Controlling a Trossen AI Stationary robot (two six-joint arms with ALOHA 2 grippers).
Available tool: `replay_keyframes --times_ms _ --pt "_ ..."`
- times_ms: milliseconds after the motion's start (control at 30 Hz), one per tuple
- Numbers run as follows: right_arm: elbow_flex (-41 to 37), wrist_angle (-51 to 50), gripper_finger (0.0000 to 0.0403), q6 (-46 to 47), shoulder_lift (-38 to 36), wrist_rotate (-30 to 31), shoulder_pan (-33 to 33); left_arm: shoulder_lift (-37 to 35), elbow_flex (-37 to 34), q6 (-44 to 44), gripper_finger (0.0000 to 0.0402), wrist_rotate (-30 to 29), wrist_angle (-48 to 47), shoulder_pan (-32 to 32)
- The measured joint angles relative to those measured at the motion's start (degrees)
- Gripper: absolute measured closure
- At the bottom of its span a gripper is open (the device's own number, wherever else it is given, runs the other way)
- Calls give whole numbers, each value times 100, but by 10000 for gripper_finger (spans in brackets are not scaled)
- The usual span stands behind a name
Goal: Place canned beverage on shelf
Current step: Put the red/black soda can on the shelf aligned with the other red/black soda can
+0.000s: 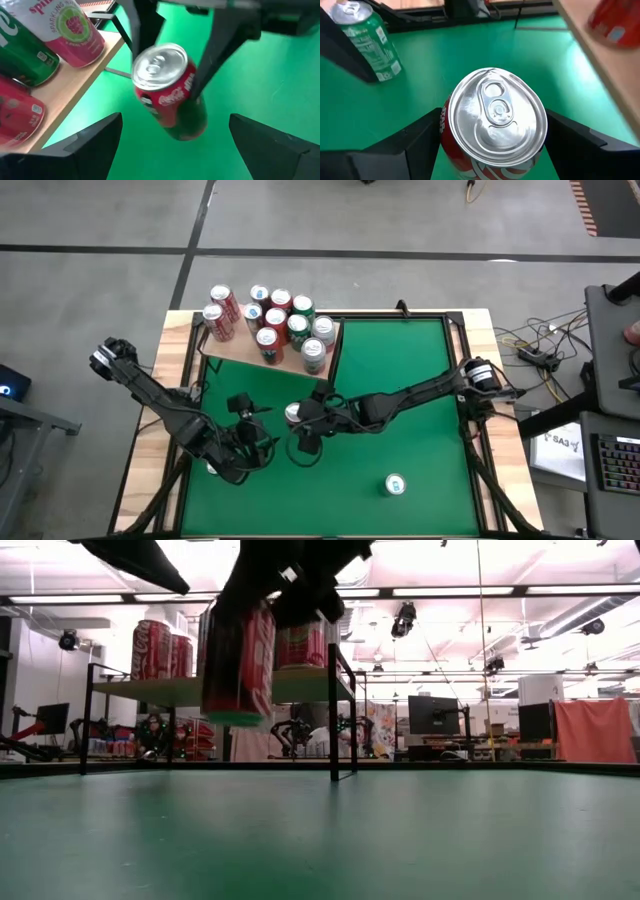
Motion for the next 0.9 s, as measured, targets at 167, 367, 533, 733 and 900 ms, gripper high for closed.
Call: replay_keyframes --times_ms 167,367,533,733,900 --pt "-218 64 114 501 22 325 158 -189 0 -129 50 -151 -20 0" --pt "-275 106 112 838 318 926 439 -367 0 -381 50 -602 196 0" --pt "-225 253 111 1135 614 1202 496 -355 0 -380 49 -640 538 0" --pt "-197 457 109 1166 835 1284 490 -347 0 -440 49 -636 623 -4" --pt "-197 453 91 1234 848 1423 490 -347 0 -465 49 -636 623 -9"
